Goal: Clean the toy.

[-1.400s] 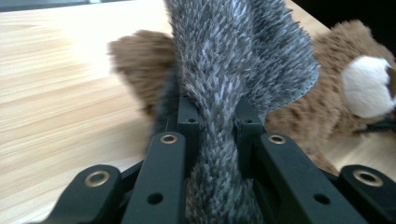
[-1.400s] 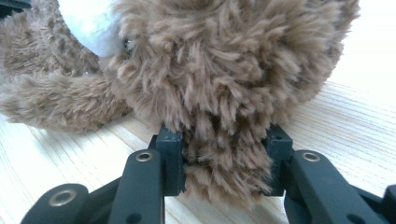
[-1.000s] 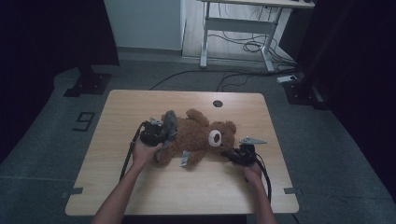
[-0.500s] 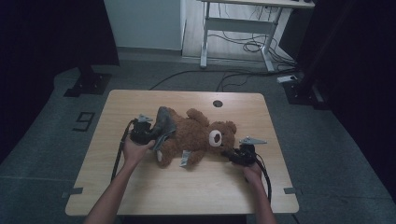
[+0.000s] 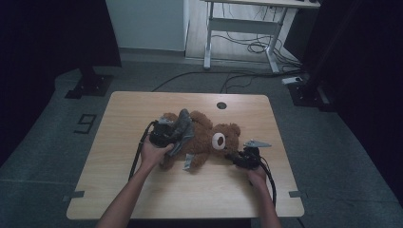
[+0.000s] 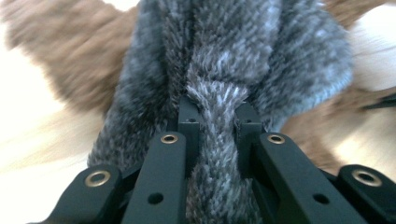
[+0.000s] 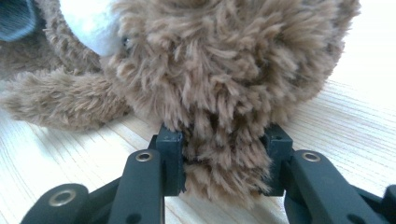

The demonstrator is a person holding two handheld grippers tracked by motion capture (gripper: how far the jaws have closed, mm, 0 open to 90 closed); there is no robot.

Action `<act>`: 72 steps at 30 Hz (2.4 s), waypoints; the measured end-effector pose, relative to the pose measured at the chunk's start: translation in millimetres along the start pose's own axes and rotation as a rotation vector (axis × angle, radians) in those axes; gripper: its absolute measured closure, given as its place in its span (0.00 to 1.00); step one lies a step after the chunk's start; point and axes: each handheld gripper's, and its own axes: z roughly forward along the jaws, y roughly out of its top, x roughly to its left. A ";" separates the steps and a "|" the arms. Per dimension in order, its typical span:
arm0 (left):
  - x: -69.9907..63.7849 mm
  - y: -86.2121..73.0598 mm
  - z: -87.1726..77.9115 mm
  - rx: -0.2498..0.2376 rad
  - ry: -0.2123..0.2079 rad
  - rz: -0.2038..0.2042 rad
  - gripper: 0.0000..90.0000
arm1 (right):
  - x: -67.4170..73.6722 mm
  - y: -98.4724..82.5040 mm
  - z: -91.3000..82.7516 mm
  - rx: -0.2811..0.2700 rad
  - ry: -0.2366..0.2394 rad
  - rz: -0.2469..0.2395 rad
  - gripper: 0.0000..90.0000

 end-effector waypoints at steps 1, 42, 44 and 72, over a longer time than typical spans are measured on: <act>0.0 0.0 0.0 0.000 0.000 0.000 0.87 | 0.0 0.0 0.0 0.000 0.000 0.000 0.68; -23.1 44.1 20.0 -0.014 -0.048 0.046 0.87 | -0.5 0.3 0.2 0.000 -0.010 -0.007 0.66; -24.4 39.9 19.2 -0.013 -0.049 0.045 0.88 | 1.5 -0.1 -0.3 -0.002 -0.029 -0.017 0.61; -26.7 -12.2 7.1 -0.109 -0.168 -0.010 0.89 | 18.5 73.4 9.2 -0.026 -0.078 0.031 0.00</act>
